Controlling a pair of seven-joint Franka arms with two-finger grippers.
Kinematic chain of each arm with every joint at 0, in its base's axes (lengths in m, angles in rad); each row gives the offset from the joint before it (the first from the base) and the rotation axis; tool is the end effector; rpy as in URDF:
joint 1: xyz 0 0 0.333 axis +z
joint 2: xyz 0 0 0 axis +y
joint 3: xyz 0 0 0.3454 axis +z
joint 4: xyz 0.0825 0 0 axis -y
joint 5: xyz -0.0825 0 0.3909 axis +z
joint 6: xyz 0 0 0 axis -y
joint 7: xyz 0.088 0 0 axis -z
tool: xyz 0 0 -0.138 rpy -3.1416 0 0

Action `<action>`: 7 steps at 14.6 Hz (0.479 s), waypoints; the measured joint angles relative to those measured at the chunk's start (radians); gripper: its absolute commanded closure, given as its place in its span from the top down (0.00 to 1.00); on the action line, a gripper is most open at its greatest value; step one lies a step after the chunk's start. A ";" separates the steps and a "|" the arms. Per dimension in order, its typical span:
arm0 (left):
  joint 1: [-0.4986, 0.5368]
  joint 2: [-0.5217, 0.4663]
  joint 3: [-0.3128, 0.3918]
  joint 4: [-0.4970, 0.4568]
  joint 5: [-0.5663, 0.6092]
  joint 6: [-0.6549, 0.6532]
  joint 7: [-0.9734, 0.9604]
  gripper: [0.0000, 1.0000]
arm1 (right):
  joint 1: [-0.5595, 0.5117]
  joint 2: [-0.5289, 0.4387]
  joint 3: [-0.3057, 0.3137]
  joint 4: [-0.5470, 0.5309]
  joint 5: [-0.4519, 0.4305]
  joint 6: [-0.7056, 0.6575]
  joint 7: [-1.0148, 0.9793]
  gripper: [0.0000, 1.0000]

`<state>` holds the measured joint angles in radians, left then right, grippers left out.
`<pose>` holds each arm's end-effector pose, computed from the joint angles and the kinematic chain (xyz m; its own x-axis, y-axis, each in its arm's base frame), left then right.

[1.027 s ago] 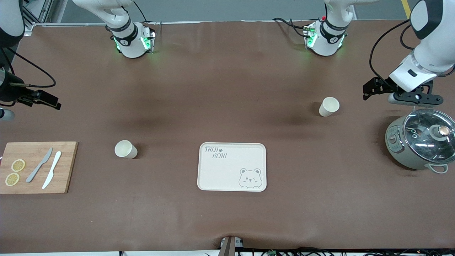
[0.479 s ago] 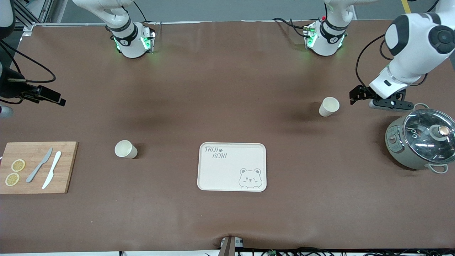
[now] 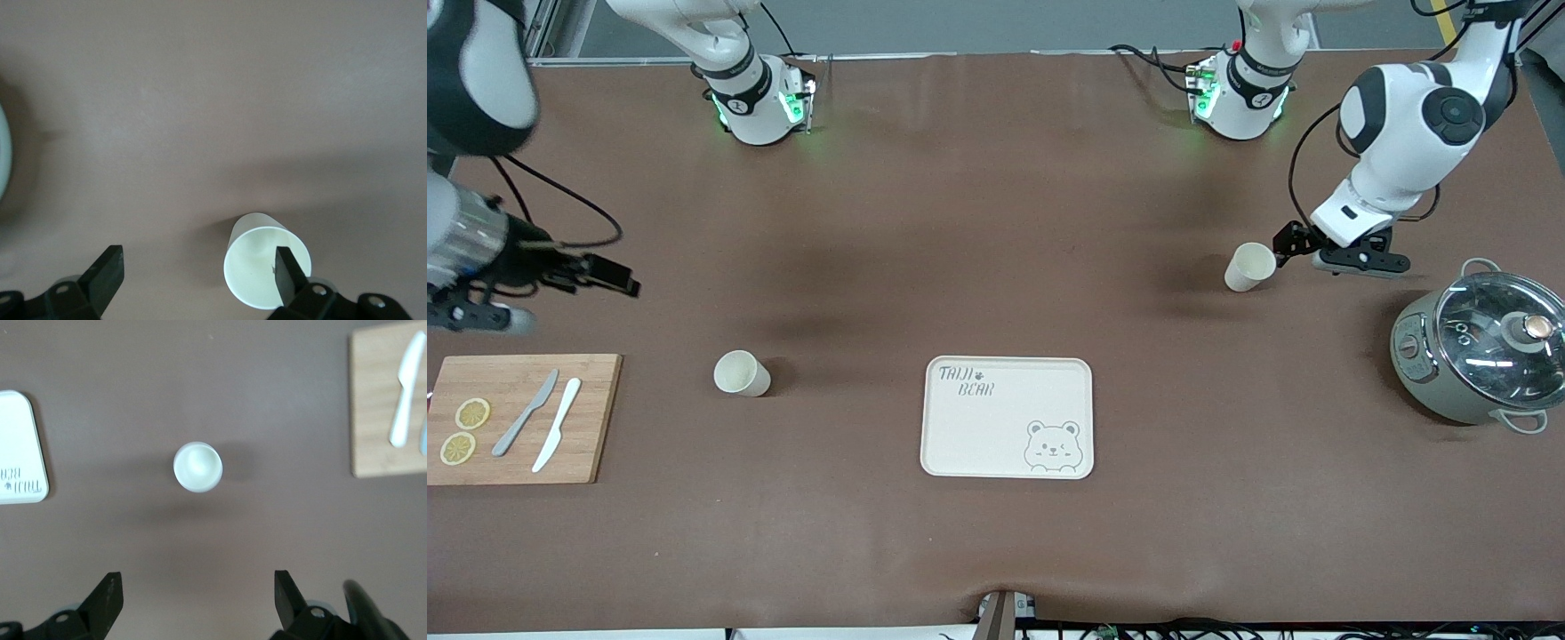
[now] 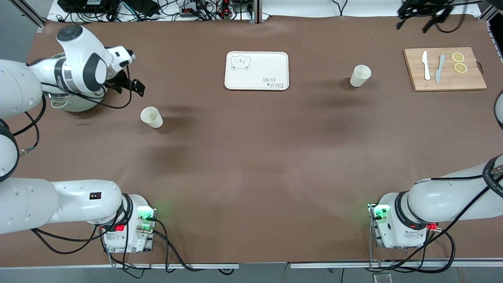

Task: Place white IKEA cup upright on tray with both arms
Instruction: 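Lower the left gripper over its cup while the right gripper reaches the other cup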

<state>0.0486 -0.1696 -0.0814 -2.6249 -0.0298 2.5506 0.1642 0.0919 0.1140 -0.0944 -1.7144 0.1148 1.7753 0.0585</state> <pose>0.4351 -0.0135 0.3080 0.9807 -0.1714 0.0943 -0.1712 -0.9852 -0.0104 0.6010 0.0141 0.5054 0.9947 -0.0838 -0.0594 -0.0893 -0.9913 -0.0968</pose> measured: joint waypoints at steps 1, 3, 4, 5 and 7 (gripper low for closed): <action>0.000 0.016 0.000 -0.019 0.000 0.040 0.000 1.00 | 0.021 0.019 0.001 -0.020 -0.002 0.062 0.000 1.00; 0.000 0.055 -0.001 -0.043 0.000 0.109 0.001 1.00 | 0.057 0.052 0.002 -0.065 -0.013 0.155 0.000 1.00; 0.000 0.074 -0.001 -0.049 0.000 0.134 0.001 1.00 | 0.070 0.073 0.002 -0.082 -0.024 0.185 0.000 1.00; -0.001 0.089 -0.001 -0.054 0.000 0.154 0.001 1.00 | 0.078 0.098 0.002 -0.093 -0.032 0.211 0.000 1.00; -0.001 0.103 -0.002 -0.060 0.000 0.168 0.001 1.00 | 0.082 0.150 0.002 -0.099 -0.041 0.249 0.000 1.00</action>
<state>0.0480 -0.0667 -0.0831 -2.6851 -0.0298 2.7187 0.1649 0.1744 0.2645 -0.0922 -1.8137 0.0741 2.0240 0.0582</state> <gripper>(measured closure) 0.000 0.000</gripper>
